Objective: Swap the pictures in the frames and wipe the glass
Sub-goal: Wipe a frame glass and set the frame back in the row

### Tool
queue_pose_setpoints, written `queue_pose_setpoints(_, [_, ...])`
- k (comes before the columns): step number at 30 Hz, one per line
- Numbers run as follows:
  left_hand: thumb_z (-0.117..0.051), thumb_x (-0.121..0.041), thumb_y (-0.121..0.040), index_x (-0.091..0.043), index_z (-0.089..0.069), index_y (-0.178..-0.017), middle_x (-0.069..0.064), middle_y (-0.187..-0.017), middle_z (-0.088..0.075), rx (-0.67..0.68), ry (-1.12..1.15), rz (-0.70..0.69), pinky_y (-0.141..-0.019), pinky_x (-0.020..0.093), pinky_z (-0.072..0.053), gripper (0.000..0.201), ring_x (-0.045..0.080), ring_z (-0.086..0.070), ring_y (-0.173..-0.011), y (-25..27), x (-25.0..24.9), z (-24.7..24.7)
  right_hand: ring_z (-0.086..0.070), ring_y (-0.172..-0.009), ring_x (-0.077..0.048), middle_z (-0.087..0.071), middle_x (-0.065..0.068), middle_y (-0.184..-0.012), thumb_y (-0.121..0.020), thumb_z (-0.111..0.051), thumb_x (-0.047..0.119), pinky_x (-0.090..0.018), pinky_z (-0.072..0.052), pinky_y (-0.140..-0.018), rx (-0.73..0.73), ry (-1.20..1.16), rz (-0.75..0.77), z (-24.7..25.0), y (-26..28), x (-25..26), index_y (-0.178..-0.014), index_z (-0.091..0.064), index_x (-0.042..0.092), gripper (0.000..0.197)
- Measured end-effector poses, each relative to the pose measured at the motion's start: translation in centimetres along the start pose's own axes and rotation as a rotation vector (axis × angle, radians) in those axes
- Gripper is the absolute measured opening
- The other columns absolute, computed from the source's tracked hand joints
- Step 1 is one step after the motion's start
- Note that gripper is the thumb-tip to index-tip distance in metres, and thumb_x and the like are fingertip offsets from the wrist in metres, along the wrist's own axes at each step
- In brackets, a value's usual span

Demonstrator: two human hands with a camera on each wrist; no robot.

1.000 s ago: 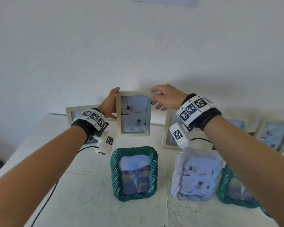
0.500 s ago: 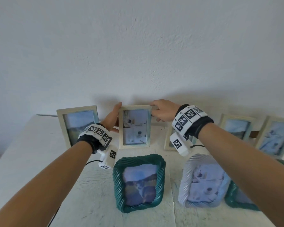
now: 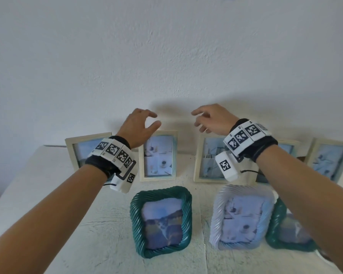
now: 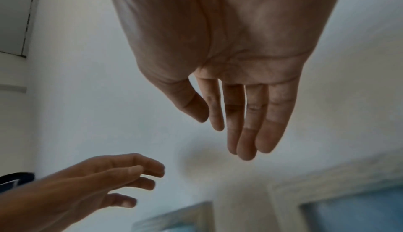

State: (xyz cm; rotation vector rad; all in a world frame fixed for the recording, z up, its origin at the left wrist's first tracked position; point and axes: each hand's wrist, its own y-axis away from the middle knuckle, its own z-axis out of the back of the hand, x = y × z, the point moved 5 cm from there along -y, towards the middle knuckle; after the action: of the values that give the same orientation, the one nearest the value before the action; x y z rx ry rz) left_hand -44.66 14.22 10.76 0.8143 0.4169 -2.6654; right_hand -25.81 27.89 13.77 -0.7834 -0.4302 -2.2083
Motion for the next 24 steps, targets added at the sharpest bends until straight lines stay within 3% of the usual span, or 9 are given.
queue_pose_setpoints(3, [-0.057, -0.037, -0.095, -0.02, -0.062, -0.118, -0.001, -0.114, -0.062, 0.076, 0.037, -0.097, -0.093, 0.034, -0.048, 0.03, 0.015, -0.061, -0.101, -1.0, -4.1, -0.1, -0.064, -0.094, -0.02, -0.068, -0.006, -0.109, -0.094, -0.05, 0.016, -0.03, -0.05, -0.084, -0.138, 0.119, -0.017, 3.5, 1.0, -1.8, -0.12, -0.063, 0.014, 0.029])
queue_pose_setpoints(5, [-0.058, -0.037, -0.094, -0.019, -0.063, -0.118, -0.002, -0.111, -0.066, 0.185, 0.0, -0.126, -0.093, 0.033, -0.049, 0.03, 0.014, -0.063, -0.097, -1.9, -6.4, -1.5, -0.059, -0.104, -0.022, -0.064, -0.006, -0.115, -0.094, -0.05, 0.018, -0.026, -0.042, -0.085, -0.138, 0.265, -0.078, 4.8, 1.5, -3.6, -0.12, -0.063, 0.014, 0.029])
queue_pose_setpoints(10, [-0.055, -0.038, -0.095, -0.02, -0.048, -0.138, 0.003, -0.133, -0.058, 0.41, -0.267, -0.135, -0.102, 0.035, -0.043, 0.047, 0.02, -0.055, -0.118, -4.5, -9.3, -7.0, -0.056, -0.111, -0.022, -0.058, -0.005, -0.126, -0.093, -0.055, 0.018, -0.025, -0.04, -0.086, -0.011, 0.407, -0.213, 5.5, 2.6, -7.8, -0.123, -0.061, 0.016, 0.031])
queue_pose_setpoints(12, [-0.052, -0.036, -0.097, -0.018, -0.042, -0.143, 0.004, -0.14, -0.052, 0.482, -0.372, -0.117, -0.103, 0.032, -0.039, 0.051, 0.022, -0.05, -0.126, -5.1, -9.9, -8.9, -0.058, -0.102, -0.022, -0.058, -0.006, -0.126, -0.091, -0.058, 0.015, -0.025, -0.045, -0.08, 0.038, 0.387, -0.261, 5.2, 2.5, -9.0, -0.123, -0.062, 0.015, 0.032])
queue_pose_setpoints(14, [-0.052, -0.032, -0.098, -0.016, -0.046, -0.14, 0.004, -0.14, -0.051, 0.51, -0.44, -0.107, -0.101, 0.033, -0.04, 0.046, 0.024, -0.049, -0.126, -5.6, -10.2, -10.2, -0.058, -0.092, -0.021, -0.061, -0.008, -0.117, -0.089, -0.059, 0.008, -0.025, -0.05, -0.072, 0.114, 0.373, -0.304, 4.5, 2.3, -9.8, -0.124, -0.062, 0.013, 0.035])
queue_pose_setpoints(15, [-0.053, -0.03, -0.097, -0.014, -0.052, -0.135, 0.005, -0.135, -0.054, 0.515, -0.455, -0.103, -0.097, 0.033, -0.042, 0.041, 0.025, -0.053, -0.122, -5.8, -10.3, -10.7, -0.06, -0.093, -0.022, -0.063, -0.009, -0.112, -0.088, -0.059, 0.004, -0.029, -0.054, -0.074, 0.119, 0.358, -0.316, 4.2, 2.1, -10.1, -0.123, -0.062, 0.012, 0.035])
queue_pose_setpoints(18, [-0.056, -0.021, -0.094, -0.004, -0.066, -0.104, 0.01, -0.103, -0.067, 0.544, -0.425, -0.092, -0.082, 0.031, -0.048, 0.022, 0.026, -0.064, -0.099, -6.0, -10.8, -11.2, -0.067, -0.092, -0.027, -0.068, -0.008, -0.09, -0.088, -0.056, -0.001, -0.039, -0.056, -0.085, 0.023, 0.307, -0.329, 4.0, 2.0, -10.7, -0.109, -0.066, 0.01, 0.025])
queue_pose_setpoints(21, [-0.056, -0.019, -0.095, -0.002, -0.068, -0.105, 0.01, -0.096, -0.073, 0.543, -0.313, -0.088, -0.081, 0.031, -0.052, 0.023, 0.023, -0.068, -0.091, -5.9, -11.5, -10.5, -0.069, -0.075, -0.022, -0.066, -0.003, -0.073, -0.089, -0.054, 0.002, -0.036, -0.058, -0.078, -0.069, 0.254, -0.31, 4.6, 2.5, -10.8, -0.101, -0.065, 0.01, 0.018])
queue_pose_setpoints(24, [-0.054, -0.023, -0.097, -0.007, -0.062, -0.11, 0.008, -0.096, -0.073, 0.46, -0.145, -0.084, -0.085, 0.037, -0.056, 0.022, 0.021, -0.068, -0.09, -6.1, -12.0, -8.5, -0.067, -0.066, -0.018, -0.067, -0.006, -0.074, -0.091, -0.056, 0.009, -0.037, -0.059, -0.075, -0.162, 0.132, -0.243, 6.4, 3.6, -10.1, -0.104, -0.065, 0.012, 0.016])
